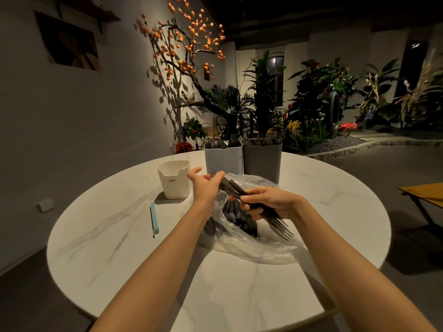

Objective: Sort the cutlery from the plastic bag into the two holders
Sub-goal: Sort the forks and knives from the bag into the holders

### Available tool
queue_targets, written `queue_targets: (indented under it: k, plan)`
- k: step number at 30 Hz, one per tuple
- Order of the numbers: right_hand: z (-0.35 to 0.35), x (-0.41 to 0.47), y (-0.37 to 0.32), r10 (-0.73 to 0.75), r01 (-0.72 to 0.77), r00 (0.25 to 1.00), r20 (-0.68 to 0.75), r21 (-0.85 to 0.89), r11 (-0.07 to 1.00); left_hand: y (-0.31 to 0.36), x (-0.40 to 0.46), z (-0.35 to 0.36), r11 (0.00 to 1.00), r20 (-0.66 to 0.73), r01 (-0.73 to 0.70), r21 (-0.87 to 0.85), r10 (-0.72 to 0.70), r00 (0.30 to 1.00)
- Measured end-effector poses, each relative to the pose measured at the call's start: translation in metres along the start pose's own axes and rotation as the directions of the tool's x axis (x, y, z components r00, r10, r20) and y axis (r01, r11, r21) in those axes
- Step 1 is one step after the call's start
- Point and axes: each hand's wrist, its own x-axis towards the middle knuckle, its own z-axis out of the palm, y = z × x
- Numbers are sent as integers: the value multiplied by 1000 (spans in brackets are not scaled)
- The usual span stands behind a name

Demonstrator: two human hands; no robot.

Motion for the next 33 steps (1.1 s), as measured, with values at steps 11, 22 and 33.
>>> queue_targets:
  k: [11,22,33]
  plan:
    - [3,2,-5,-31,27,996,-78,-45,999,-9,7,10,980,-77,180,-85,-186,980]
    - [9,7,-4,-58,59,993,-106,5,998,-7,-5,23,959,35,274,-74,-272,962]
    - [7,1,-10,-8,12,948,-319,13,1000,3,-3,3,846,-20,207,-492,-249,968]
